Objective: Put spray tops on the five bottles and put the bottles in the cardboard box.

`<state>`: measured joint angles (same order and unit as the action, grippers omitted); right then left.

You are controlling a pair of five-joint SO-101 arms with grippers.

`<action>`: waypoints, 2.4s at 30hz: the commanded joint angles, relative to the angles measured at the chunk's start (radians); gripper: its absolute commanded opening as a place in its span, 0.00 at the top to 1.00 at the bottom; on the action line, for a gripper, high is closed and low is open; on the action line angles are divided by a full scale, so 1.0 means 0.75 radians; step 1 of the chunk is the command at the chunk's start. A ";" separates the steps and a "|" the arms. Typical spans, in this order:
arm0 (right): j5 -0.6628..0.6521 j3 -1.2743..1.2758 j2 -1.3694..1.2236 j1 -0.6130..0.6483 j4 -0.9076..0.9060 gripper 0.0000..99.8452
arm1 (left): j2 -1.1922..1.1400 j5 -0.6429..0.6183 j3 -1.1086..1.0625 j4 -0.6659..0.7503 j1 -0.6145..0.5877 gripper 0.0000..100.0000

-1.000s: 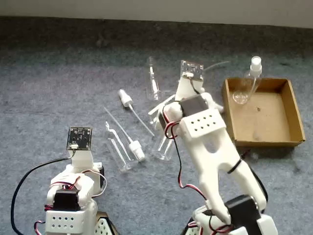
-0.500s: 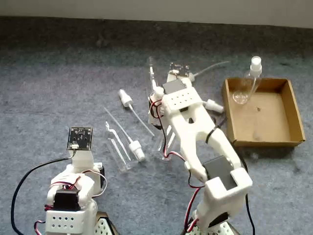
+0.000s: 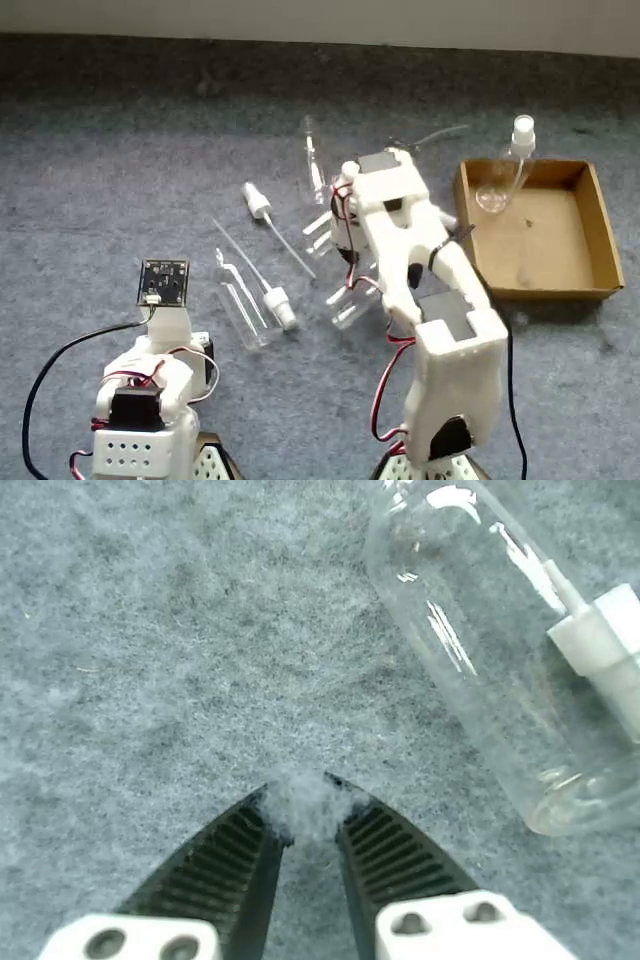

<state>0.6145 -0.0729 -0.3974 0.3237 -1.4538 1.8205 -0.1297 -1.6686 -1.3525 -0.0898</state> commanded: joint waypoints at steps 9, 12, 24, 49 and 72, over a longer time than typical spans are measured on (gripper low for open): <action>-0.200 -0.062 0.015 -0.071 -0.099 0.67 | 0.009 0.012 -0.011 0.000 0.019 0.99; -0.196 -0.046 0.015 -0.071 -0.099 0.67 | 0.009 0.012 -0.013 0.000 0.019 0.99; 0.376 -0.013 0.013 -0.036 -0.087 0.67 | 0.009 0.012 -0.015 0.000 0.021 0.99; 0.043 -0.019 -0.234 0.052 -0.255 0.82 | 0.009 0.012 -0.015 0.000 0.019 0.99; -1.111 -0.152 -0.232 -0.040 -0.375 0.80 | 0.009 0.012 -0.015 0.000 0.021 0.99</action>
<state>-0.1818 -0.1097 -0.5815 0.3191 -1.7407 1.8205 -0.1297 -1.6701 -1.3525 -0.0898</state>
